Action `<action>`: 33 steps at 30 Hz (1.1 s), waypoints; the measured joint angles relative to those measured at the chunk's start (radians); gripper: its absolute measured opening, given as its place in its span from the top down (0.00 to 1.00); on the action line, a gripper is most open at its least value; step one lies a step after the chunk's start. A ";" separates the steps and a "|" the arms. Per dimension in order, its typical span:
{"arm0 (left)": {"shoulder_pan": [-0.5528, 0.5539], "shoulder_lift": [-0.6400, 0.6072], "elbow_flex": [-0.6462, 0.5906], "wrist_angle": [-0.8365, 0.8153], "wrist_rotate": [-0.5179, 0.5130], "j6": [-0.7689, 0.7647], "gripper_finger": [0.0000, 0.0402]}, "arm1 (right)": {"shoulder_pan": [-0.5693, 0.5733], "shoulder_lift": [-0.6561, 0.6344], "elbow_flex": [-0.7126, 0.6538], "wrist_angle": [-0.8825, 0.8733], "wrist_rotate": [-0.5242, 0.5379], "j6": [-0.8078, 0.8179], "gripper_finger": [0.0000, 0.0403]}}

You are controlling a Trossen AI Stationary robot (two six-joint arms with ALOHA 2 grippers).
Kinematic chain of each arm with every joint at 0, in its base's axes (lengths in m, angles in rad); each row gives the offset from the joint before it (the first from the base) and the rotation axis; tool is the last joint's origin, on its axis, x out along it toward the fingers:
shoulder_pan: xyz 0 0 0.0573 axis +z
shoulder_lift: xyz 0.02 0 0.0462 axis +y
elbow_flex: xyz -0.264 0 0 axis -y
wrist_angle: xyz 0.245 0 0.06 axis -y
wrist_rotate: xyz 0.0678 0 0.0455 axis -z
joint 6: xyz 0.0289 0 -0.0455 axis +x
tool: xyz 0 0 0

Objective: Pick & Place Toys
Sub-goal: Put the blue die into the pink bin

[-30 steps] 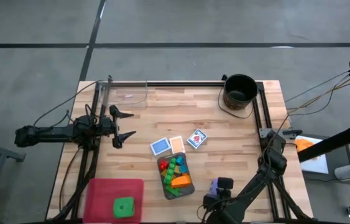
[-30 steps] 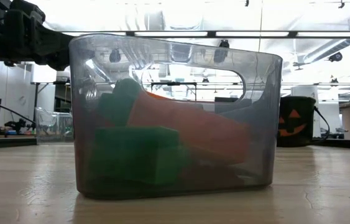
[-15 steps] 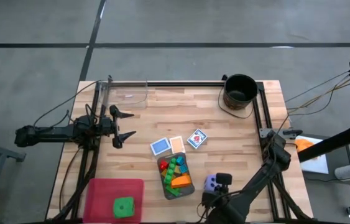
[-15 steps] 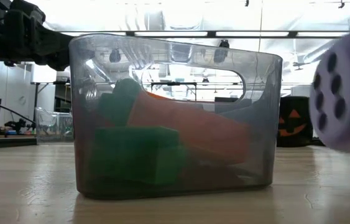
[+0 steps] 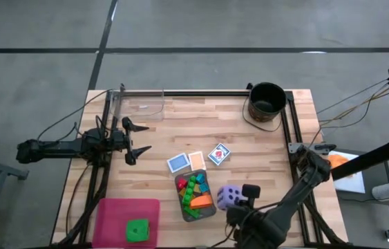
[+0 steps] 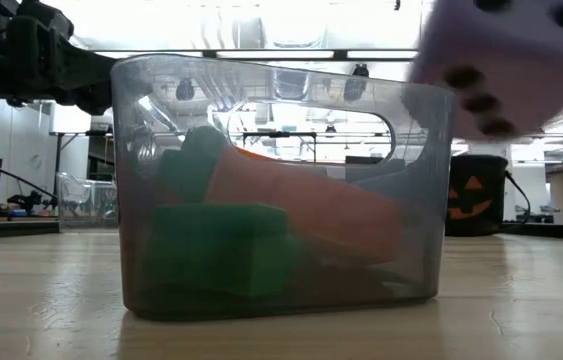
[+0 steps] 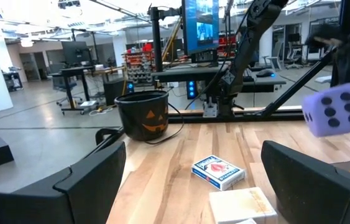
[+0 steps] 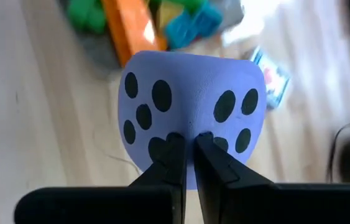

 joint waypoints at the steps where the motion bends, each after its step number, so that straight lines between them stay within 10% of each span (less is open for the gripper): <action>1: 0.000 0.000 0.000 0.000 0.001 0.000 0.06 | 0.000 -0.011 0.000 0.008 0.029 -0.011 0.96; 14: 0.000 0.000 0.000 0.002 0.002 -0.003 0.06 | -0.063 -0.104 0.000 0.412 0.121 -0.410 0.96; 33: 0.000 0.000 0.000 0.028 0.013 -0.010 0.06 | -0.283 -0.100 -0.021 0.932 -0.371 -0.987 0.96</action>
